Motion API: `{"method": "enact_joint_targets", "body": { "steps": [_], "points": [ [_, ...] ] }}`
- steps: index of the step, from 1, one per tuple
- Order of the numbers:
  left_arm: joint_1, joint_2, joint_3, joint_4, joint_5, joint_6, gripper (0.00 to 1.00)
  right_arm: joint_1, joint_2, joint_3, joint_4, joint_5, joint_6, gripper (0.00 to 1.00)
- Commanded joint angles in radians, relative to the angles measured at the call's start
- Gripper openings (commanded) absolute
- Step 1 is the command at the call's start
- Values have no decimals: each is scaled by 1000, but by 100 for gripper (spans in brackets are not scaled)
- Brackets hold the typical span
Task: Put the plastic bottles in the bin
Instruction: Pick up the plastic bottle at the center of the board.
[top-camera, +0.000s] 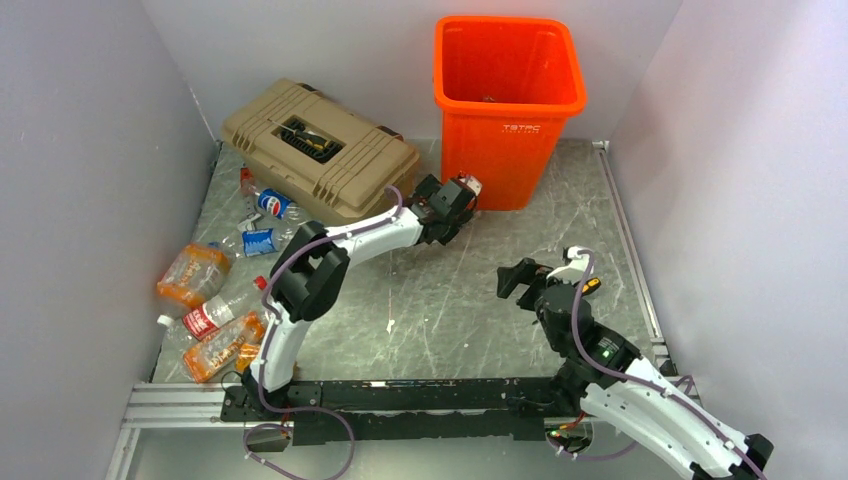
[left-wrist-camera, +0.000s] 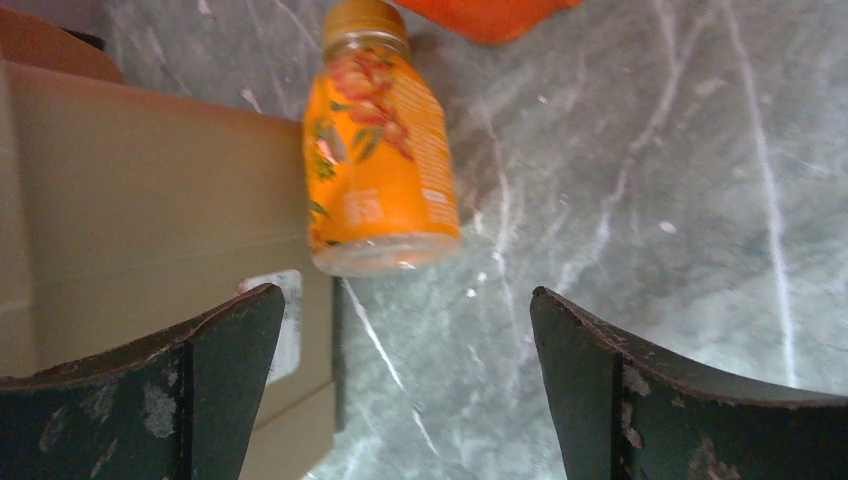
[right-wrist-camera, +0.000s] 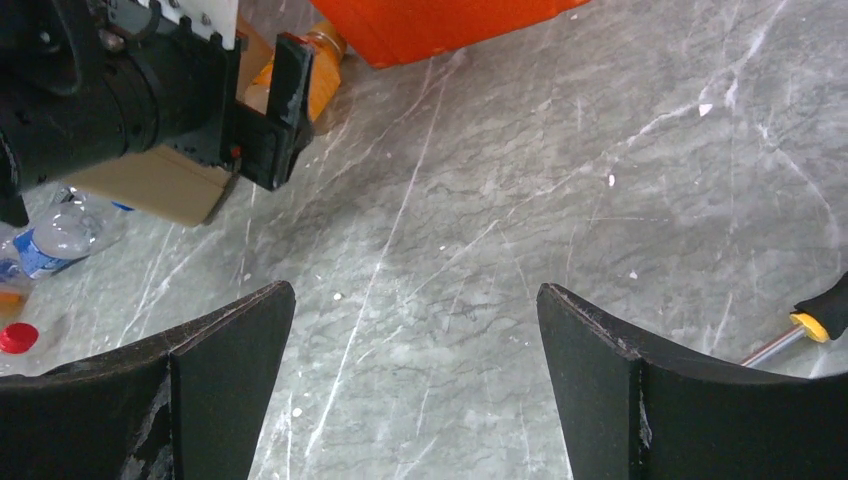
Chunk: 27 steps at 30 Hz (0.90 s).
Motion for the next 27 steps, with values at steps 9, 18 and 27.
{"method": "enact_joint_targets", "body": {
  "steps": [9, 18, 27],
  "points": [
    [12, 119, 116, 56, -69, 220, 99, -3, -46, 8, -60, 23, 0, 96],
    [36, 187, 163, 70, -87, 261, 99, -3, -36, 7, -53, 26, -6, 96],
    [45, 237, 191, 79, -97, 261, 95, -3, -32, 14, -62, 28, -4, 96]
  ]
}}
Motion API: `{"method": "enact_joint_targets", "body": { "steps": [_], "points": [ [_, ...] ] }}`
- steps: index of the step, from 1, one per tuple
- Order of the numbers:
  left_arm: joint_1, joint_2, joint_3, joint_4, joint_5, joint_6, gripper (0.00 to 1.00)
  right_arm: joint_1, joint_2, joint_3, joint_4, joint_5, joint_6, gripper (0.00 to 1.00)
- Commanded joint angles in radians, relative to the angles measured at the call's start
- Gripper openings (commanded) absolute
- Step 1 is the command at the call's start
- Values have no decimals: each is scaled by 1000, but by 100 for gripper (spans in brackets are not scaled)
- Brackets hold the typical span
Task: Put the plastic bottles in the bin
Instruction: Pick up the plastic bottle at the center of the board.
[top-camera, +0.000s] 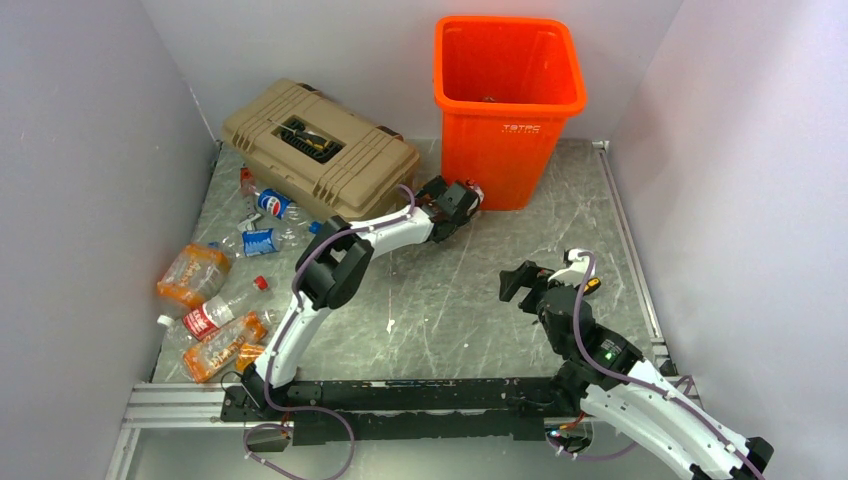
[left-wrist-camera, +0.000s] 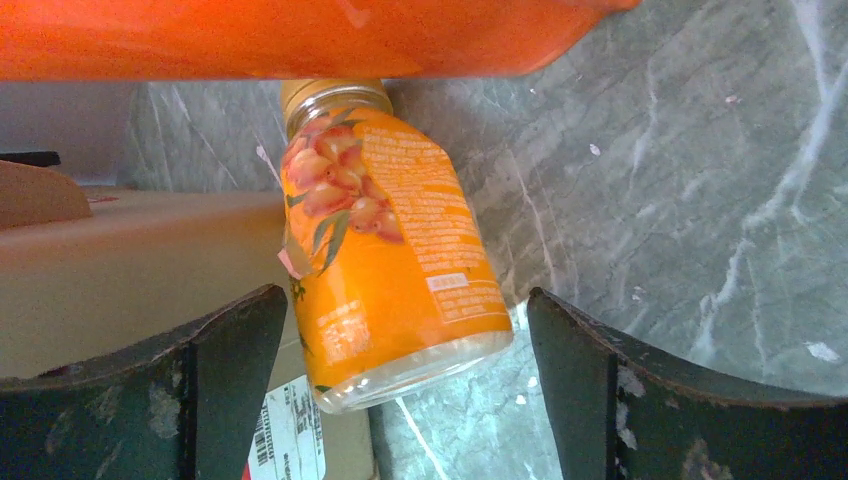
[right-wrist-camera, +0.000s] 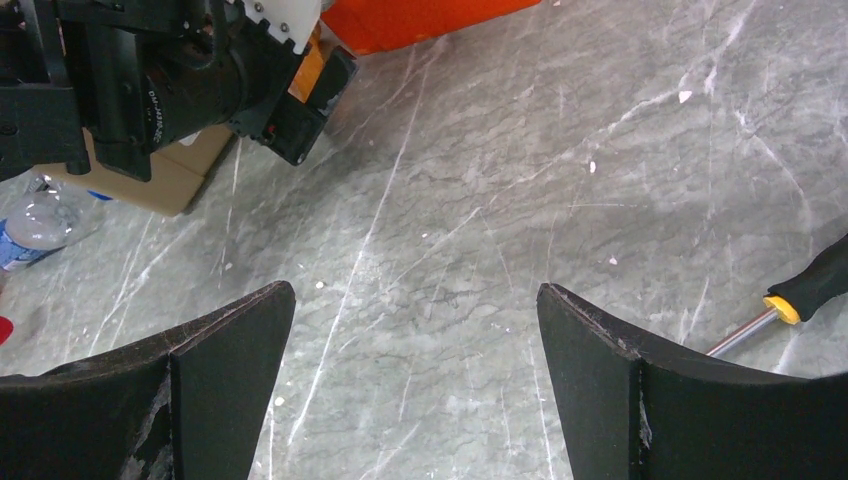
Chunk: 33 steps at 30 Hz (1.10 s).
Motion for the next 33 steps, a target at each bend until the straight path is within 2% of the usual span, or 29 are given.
{"method": "enact_joint_targets", "body": {
  "steps": [1, 7, 11, 15, 19, 26, 30, 33],
  "points": [
    [3, 30, 41, 34, -27, 16, 94, -3, -1, 14, 0, 24, -4, 96],
    [6, 44, 29, 44, -34, 3, 83, -3, -22, 10, -13, 21, 3, 96],
    [6, 30, -11, 83, -49, 7, 72, -3, -20, 8, -10, 18, 3, 96],
    [4, 5, -47, 106, -57, 0, 56, -3, -14, 8, -7, 20, 4, 96],
    [-17, -51, -95, 133, -87, 3, 49, -3, -10, 14, -8, 18, 8, 95],
    [-122, -264, -209, 123, -173, -4, 42, -3, -5, 41, -11, 25, 4, 95],
    [-209, -455, -297, 7, -220, -92, 32, -3, -8, 59, -15, 39, -9, 95],
    [-263, -609, -350, -95, -182, -162, 24, -3, -13, 55, -4, 35, -11, 95]
  ]
}}
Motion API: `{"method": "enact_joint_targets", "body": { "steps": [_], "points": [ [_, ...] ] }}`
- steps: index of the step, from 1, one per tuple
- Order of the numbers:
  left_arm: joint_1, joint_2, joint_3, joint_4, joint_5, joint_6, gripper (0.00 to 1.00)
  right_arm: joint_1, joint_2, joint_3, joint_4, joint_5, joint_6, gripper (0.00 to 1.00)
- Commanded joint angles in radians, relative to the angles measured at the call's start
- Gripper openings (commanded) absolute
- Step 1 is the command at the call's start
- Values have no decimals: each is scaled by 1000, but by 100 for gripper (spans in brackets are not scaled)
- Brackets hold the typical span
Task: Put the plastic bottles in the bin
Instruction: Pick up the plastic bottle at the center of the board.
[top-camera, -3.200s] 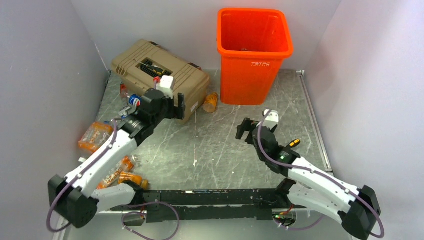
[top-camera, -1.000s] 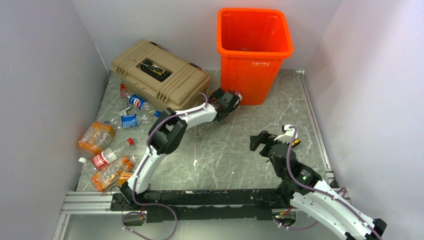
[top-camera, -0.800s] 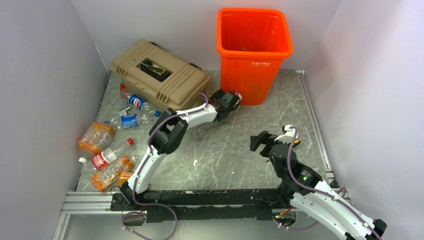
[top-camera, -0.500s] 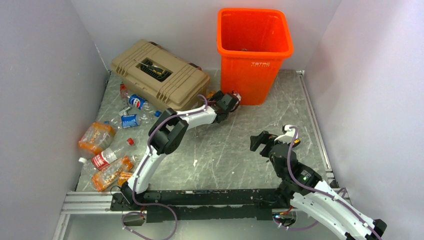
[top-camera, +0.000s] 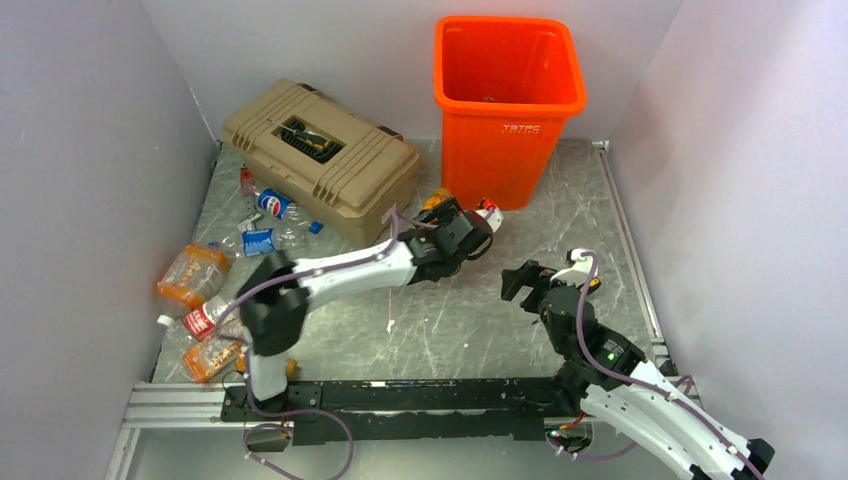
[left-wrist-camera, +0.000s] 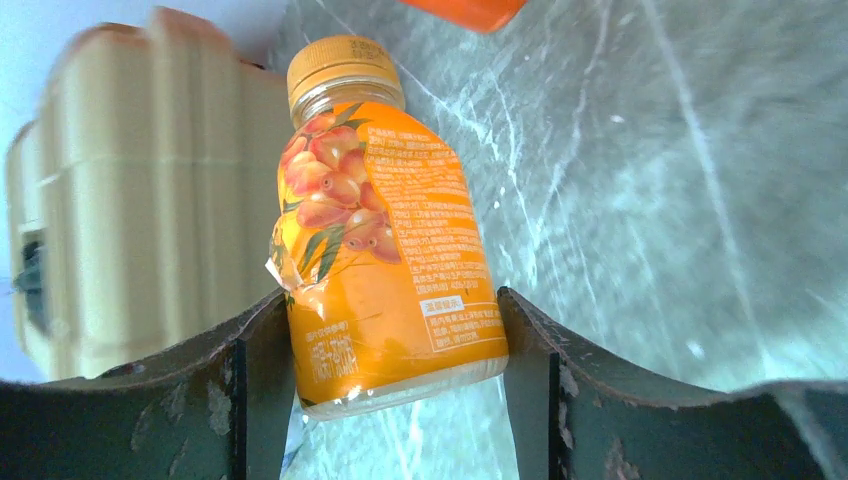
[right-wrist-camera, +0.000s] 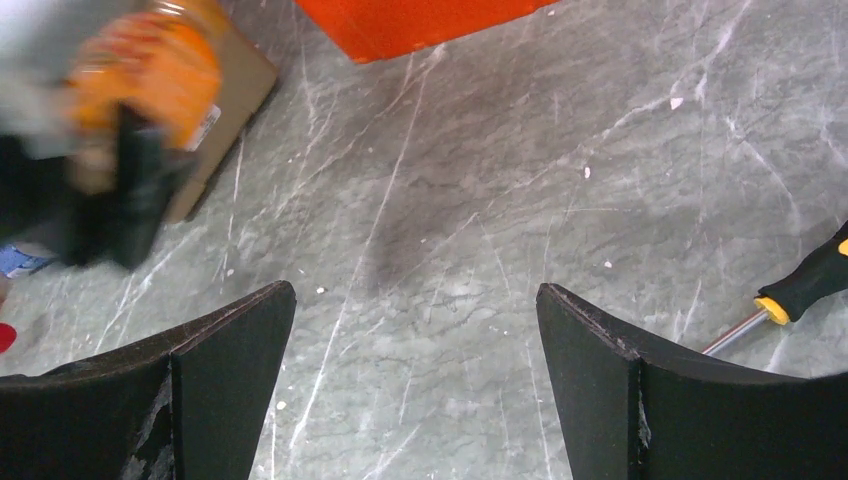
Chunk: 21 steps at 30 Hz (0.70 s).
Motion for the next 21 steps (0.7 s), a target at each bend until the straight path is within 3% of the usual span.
{"method": "enact_joint_targets", "body": {
  "steps": [1, 4, 7, 11, 17, 21],
  "points": [
    [-75, -288, -38, -158, 1, -124, 23, -3, -7, 40, 18, 20, -12, 95],
    [-92, -464, -60, -259, 214, -139, 23, -3, 9, 47, 35, 0, -17, 95],
    [-91, -692, -179, -180, 461, -110, 25, -3, 25, 69, 53, -29, -44, 95],
    [-75, -896, -305, -110, 689, -74, 26, -3, 27, 89, 102, -128, -94, 95],
    [-45, -1120, -515, 28, 903, -70, 23, -3, 70, 138, 221, -397, -116, 95],
    [-38, -1240, -655, 154, 936, -64, 21, -3, 70, 142, 408, -598, -89, 96]
  ]
}}
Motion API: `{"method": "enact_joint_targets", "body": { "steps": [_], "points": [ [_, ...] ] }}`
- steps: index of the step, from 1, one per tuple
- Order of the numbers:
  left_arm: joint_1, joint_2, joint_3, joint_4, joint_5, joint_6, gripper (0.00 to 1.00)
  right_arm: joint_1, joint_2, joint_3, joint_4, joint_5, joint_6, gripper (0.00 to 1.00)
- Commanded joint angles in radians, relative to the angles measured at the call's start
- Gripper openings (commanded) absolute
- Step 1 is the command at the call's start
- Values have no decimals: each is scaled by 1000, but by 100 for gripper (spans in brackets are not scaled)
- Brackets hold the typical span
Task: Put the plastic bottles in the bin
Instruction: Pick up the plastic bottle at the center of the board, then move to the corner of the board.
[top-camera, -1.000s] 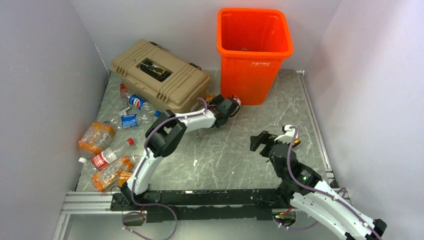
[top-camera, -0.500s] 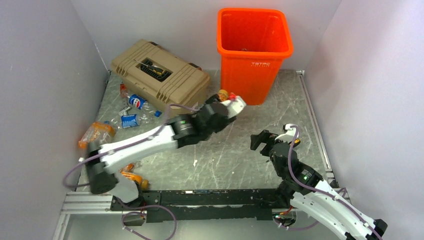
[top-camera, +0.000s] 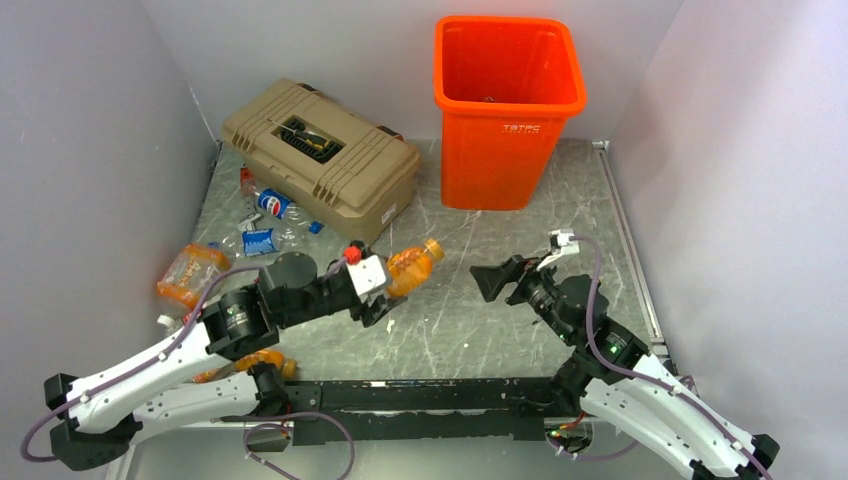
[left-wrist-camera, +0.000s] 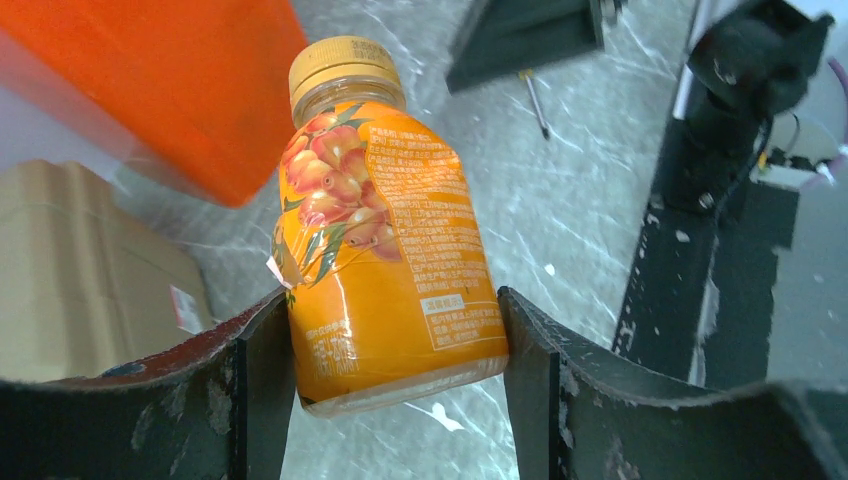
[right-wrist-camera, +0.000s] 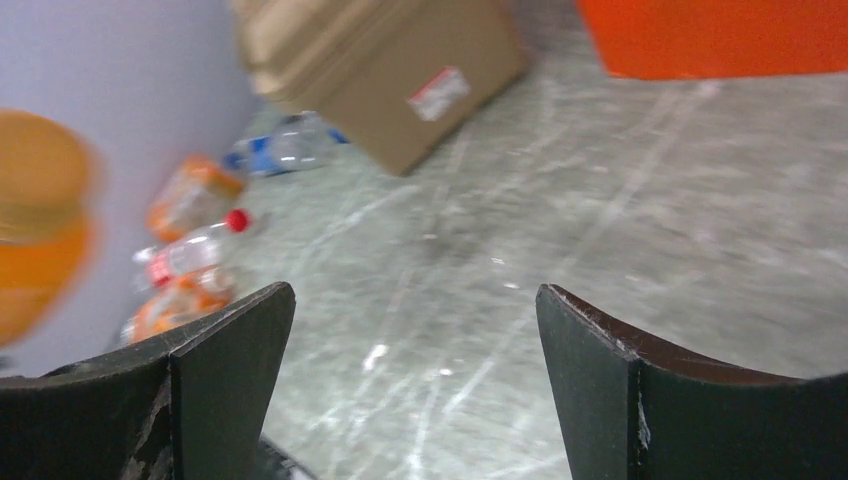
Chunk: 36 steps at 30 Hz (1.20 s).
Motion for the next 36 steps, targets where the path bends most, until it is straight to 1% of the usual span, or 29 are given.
{"method": "enact_joint_targets", "body": {
  "steps": [1, 4, 6, 11, 15, 24, 26, 28, 32, 36],
  "points": [
    [12, -103, -114, 180, 130, 19, 20, 1, 3, 50, 291, -291, 15, 96],
    [16, -149, -164, 217, 157, 26, 18, 1, 25, 59, 427, -411, 67, 97],
    [16, -177, -200, 245, 168, 22, 18, 1, 54, 68, 512, -458, 106, 98],
    [16, -212, -236, 272, 182, 28, 16, 1, 170, 110, 643, -559, 183, 98],
    [16, -227, -249, 284, 181, 38, 15, -1, 250, 113, 764, -629, 249, 98],
    [17, -220, -261, 302, 195, 41, 13, -1, 402, 135, 901, -719, 345, 93],
    [20, -209, -262, 304, 198, 42, 13, -1, 421, 133, 932, -728, 368, 89],
    [22, -200, -258, 295, 211, 41, 13, -1, 442, 142, 957, -740, 385, 83],
    [24, -199, -254, 288, 222, 44, 13, -1, 492, 192, 945, -787, 384, 66],
    [32, -207, -262, 304, 220, 44, 13, -1, 510, 175, 977, -795, 404, 50]
  ]
}}
